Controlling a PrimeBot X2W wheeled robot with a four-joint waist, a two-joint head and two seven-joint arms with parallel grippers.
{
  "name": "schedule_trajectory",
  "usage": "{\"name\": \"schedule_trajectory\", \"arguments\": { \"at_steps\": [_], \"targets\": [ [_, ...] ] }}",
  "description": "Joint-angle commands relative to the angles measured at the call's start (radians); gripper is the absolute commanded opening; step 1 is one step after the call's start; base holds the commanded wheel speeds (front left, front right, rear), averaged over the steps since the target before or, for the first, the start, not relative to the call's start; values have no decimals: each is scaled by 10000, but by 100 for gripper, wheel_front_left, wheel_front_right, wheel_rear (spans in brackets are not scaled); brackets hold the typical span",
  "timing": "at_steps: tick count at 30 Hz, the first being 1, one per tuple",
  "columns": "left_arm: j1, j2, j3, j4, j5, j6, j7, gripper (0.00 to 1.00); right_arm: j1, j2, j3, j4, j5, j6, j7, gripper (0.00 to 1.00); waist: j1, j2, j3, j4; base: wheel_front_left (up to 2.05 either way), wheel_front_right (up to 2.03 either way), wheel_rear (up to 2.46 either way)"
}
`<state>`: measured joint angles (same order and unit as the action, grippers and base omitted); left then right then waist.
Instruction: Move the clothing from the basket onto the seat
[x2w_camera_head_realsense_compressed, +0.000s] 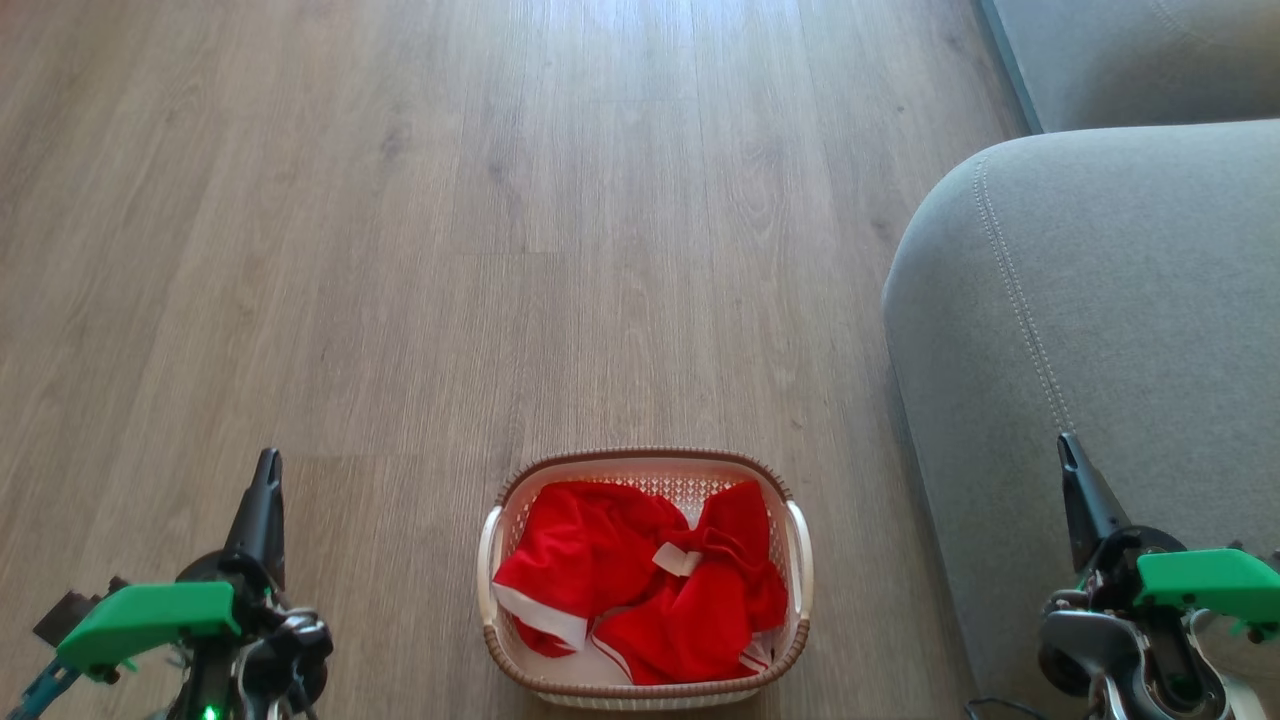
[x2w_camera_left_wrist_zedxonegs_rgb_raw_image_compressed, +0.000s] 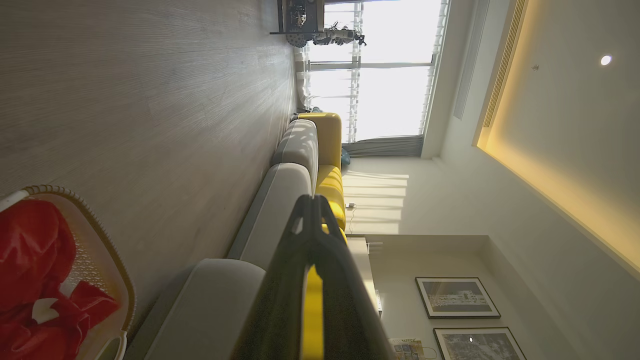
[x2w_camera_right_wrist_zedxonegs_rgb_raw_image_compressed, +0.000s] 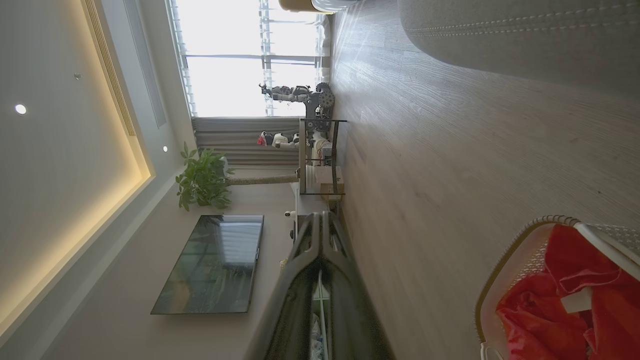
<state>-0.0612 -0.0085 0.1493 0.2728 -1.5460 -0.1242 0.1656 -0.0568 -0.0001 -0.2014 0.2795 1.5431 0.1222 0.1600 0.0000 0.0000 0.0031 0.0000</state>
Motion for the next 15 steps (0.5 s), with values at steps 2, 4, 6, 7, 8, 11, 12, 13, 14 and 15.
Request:
{"name": "schedule_trajectory", "arguments": {
  "at_steps": [2,4,6,7,8,11,12,13,14,15],
  "targets": [
    [-541,85,329,-276,-46,-65,18,0,-585,1,192,-343,75,85,73,0,0,0,0,0,0,0,0],
    [-541,85,329,-276,-46,-65,18,0,-585,1,192,-343,75,85,73,0,0,0,0,0,0,0,0],
    [-541,85,329,-276,-46,-65,18,0,-585,1,192,-343,75,85,73,0,0,0,0,0,0,0,0],
    [-541,85,329,-276,-46,-65,18,0,-585,1,192,-343,75,85,73,0,0,0,0,0,0,0,0],
    [0,0,0,0,0,0,0,100,0,0,0,0,0,0,0,100,0,0,0,0,0,0,0],
    [73,-6,-38,197,0,8,-2,100,69,0,23,212,-4,-4,-4,100,0,0,0,0,0,0,0],
    [175,-21,-54,361,0,10,-2,100,165,2,43,380,-5,-6,-4,100,0,0,0,0,0,0,0],
    [305,-34,-71,533,0,9,-3,100,284,2,56,551,-5,-8,-7,100,0,0,0,0,0,0,0],
    [301,-33,-76,504,3,9,-26,100,284,2,84,516,-12,-7,-34,100,0,0,0,3,0,0,0],
    [299,-32,-82,475,5,9,-51,100,285,2,114,479,-20,-6,-65,100,0,0,0,6,0,0,0]
  ]
}}
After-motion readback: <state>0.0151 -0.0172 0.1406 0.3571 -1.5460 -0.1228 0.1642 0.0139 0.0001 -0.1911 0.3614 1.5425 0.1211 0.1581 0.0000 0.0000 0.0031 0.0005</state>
